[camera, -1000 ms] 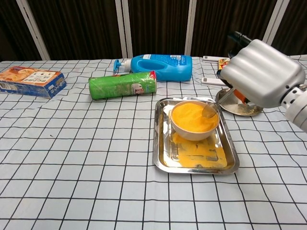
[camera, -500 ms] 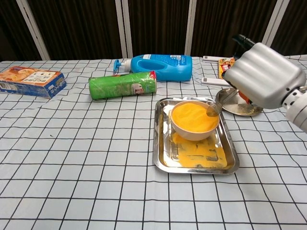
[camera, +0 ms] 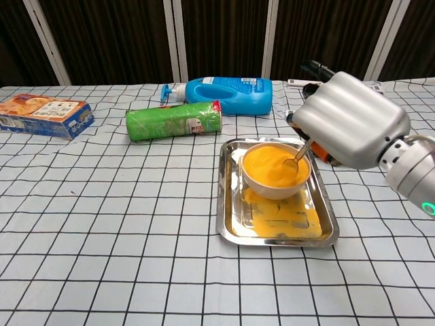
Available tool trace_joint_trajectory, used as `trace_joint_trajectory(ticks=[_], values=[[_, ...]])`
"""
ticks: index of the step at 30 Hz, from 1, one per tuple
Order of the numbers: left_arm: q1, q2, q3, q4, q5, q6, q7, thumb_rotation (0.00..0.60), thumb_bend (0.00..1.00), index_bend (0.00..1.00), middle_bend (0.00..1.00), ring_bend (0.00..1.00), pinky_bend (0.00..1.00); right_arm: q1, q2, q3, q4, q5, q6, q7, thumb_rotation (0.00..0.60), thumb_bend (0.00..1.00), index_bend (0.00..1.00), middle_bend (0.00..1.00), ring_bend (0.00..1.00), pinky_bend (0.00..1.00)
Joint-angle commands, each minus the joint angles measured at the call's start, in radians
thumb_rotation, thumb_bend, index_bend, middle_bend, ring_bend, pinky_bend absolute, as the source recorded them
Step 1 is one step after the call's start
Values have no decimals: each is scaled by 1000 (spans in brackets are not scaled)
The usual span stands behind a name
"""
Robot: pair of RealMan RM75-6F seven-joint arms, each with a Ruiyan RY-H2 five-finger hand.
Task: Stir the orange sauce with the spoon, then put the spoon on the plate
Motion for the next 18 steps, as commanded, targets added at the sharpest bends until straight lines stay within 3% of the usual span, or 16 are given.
trace_joint_trajectory(ticks=[1,14,18], values=[[0,0,0,0,0,-1,-1,600,0,0,0,0,0,3,5,7,-1,-4,4,-11,600,670,655,607,299,0],[0,-1,-1,-1,-3,-1,5,600,0,0,0,0,0,-11,62,43,-48,6,34,-6,600,670,655,607,299,0],[1,-2,-1,-1,-5,-1,9,600,0,0,0,0,0,-21,72,24,-51,4,30,-11,600,670,654,607,299,0]])
